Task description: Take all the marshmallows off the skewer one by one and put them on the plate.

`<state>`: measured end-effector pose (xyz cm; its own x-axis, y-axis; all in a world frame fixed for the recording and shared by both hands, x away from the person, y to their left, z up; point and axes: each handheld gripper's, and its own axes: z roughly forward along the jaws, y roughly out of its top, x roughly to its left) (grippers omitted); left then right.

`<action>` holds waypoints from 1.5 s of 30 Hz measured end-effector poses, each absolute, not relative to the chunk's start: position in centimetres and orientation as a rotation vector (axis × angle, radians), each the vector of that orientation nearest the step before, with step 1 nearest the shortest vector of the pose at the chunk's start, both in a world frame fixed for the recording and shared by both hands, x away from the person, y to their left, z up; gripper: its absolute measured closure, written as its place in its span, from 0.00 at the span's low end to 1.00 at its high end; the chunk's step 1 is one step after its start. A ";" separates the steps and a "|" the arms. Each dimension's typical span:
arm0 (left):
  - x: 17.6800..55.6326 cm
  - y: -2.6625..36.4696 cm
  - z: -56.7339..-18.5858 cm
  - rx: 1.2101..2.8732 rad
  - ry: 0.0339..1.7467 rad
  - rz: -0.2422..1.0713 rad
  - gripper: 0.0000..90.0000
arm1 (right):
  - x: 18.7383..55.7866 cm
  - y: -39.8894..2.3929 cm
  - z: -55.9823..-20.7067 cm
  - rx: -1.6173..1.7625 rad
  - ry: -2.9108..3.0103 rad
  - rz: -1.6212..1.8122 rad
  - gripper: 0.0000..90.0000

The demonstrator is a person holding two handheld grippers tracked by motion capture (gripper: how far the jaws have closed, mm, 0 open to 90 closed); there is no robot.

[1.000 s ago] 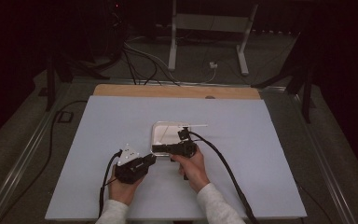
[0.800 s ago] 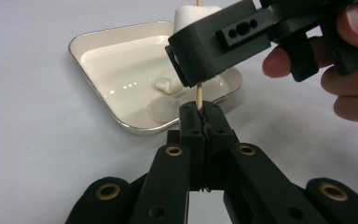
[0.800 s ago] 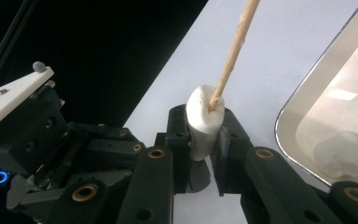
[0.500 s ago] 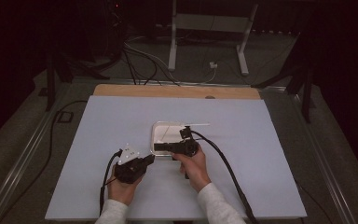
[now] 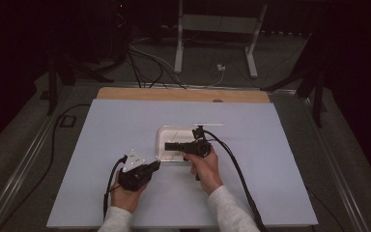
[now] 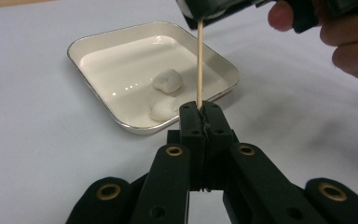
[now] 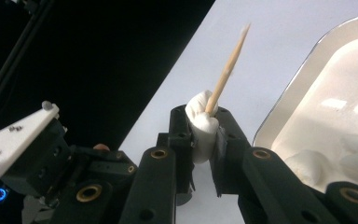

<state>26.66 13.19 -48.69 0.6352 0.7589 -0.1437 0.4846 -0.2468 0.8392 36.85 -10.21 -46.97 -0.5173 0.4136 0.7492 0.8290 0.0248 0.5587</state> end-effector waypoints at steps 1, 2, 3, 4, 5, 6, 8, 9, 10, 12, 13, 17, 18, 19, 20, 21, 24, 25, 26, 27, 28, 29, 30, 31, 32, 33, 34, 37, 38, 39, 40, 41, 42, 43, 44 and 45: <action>26.6 13.2 -48.7 1.906 0.985 0.365 1.00 | 36.9 -10.4 -46.9 -1.269 -1.928 -1.499 0.90; 26.6 13.2 -48.7 1.906 0.984 0.365 1.00 | 37.1 -10.5 -46.9 -1.273 -1.922 -1.506 0.90; 26.6 13.2 -48.7 1.907 0.984 0.363 1.00 | 37.2 -10.6 -46.8 -1.278 -1.922 -1.504 0.90; 26.6 13.2 -48.7 1.907 0.982 0.363 1.00 | 37.3 -10.7 -46.7 -1.281 -1.922 -1.504 0.90; 26.7 13.2 -48.7 1.909 0.980 0.362 1.00 | 37.3 -10.8 -46.7 -1.281 -1.927 -1.507 0.90; 26.7 13.2 -48.7 1.910 0.979 0.361 1.00 | 37.4 -10.9 -46.5 -1.283 -1.929 -1.506 0.90; 26.6 13.2 -48.7 1.909 0.979 0.362 1.00 | 37.5 -11.1 -46.4 -1.287 -1.924 -1.513 0.90; 26.6 13.2 -48.7 1.908 0.978 0.361 1.00 | 37.6 -11.2 -46.4 -1.293 -1.918 -1.511 0.90; 26.6 13.2 -48.7 1.907 0.976 0.358 1.00 | 37.7 -11.3 -46.4 -1.292 -1.920 -1.514 0.90; 26.6 13.2 -48.7 1.906 0.974 0.356 1.00 | 37.8 -11.4 -46.3 -1.298 -1.912 -1.525 0.90; 26.6 13.1 -48.7 1.906 0.974 0.358 1.00 | 37.8 -11.5 -46.2 -1.299 -1.910 -1.529 0.89; 26.6 13.2 -48.7 1.905 0.972 0.357 1.00 | 38.1 -11.7 -46.1 -1.308 -1.901 -1.532 0.89; 26.6 13.2 -48.7 1.907 0.972 0.359 1.00 | 38.1 -11.7 -46.1 -1.307 -1.904 -1.534 0.89; 26.6 13.2 -48.6 1.905 0.973 0.358 1.00 | 38.2 -11.7 -46.1 -1.305 -1.908 -1.535 0.89; 26.5 13.2 -48.6 1.904 0.972 0.358 1.00 | 38.2 -11.7 -46.0 -1.305 -1.911 -1.535 0.89; 26.5 13.2 -48.6 1.905 0.970 0.359 1.00 | 38.2 -11.8 -45.9 -1.305 -1.912 -1.536 0.89; 26.5 13.3 -48.6 1.904 0.968 0.356 1.00 | 38.4 -12.1 -45.7 -1.304 -1.917 -1.539 0.89; 26.5 13.3 -48.6 1.903 0.967 0.356 1.00 | 38.4 -12.1 -45.6 -1.304 -1.917 -1.542 0.89; 26.5 13.3 -48.6 1.902 0.967 0.357 1.00 | 38.4 -12.2 -45.6 -1.306 -1.916 -1.544 0.89; 26.5 13.3 -48.6 1.902 0.967 0.356 1.00 | 38.5 -12.3 -45.5 -1.306 -1.913 -1.543 0.89; 26.5 13.2 -48.6 1.905 0.967 0.358 1.00 | 38.5 -12.3 -45.5 -1.307 -1.914 -1.543 0.89; 26.4 13.2 -48.6 1.905 0.966 0.359 1.00 | 38.6 -12.3 -45.5 -1.307 -1.916 -1.542 0.89; 26.4 13.2 -48.6 1.905 0.965 0.361 1.00 | 38.6 -12.3 -45.5 -1.308 -1.915 -1.542 0.89; 26.4 13.2 -48.5 1.905 0.965 0.361 1.00 | 38.6 -12.4 -45.6 -1.307 -1.914 -1.543 0.89; 26.4 13.2 -48.6 1.904 0.964 0.359 1.00 | 38.7 -12.4 -45.6 -1.306 -1.915 -1.544 0.89; 26.4 13.2 -48.6 1.905 0.963 0.358 1.00 | 38.7 -12.4 -45.6 -1.307 -1.914 -1.543 0.89; 26.4 13.3 -48.5 1.905 0.963 0.358 1.00 | 38.8 -12.5 -45.6 -1.306 -1.912 -1.542 0.89; 26.4 13.3 -48.5 1.904 0.964 0.360 1.00 | 38.9 -12.5 -45.6 -1.312 -1.910 -1.548 0.89; 26.4 13.4 -48.5 1.905 0.964 0.363 1.00 | 38.9 -12.5 -45.6 -1.314 -1.906 -1.552 0.89; 26.4 13.4 -48.5 1.904 0.963 0.364 1.00 | 39.0 -12.6 -45.6 -1.313 -1.908 -1.555 0.89; 26.4 13.5 -48.5 1.906 0.964 0.366 1.00 | 39.0 -12.6 -45.5 -1.316 -1.903 -1.555 0.89; 26.4 13.5 -48.5 1.909 0.963 0.366 1.00 | 39.0 -12.7 -45.5 -1.317 -1.901 -1.556 0.89; 26.4 13.6 -48.5 1.918 0.965 0.372 1.00 | 39.1 -12.9 -45.4 -1.322 -1.895 -1.565 0.89; 26.3 13.6 -48.6 1.928 0.967 0.377 1.00 | 39.2 -13.1 -45.3 -1.338 -1.881 -1.582 0.89; 26.3 13.8 -48.7 1.934 0.981 0.380 1.00 | 39.3 -13.6 -45.2 -1.353 -1.867 -1.603 0.89; 26.3 14.0 -48.8 1.925 0.991 0.375 1.00 | 39.5 -14.2 -44.9 -1.379 -1.852 -1.627 0.90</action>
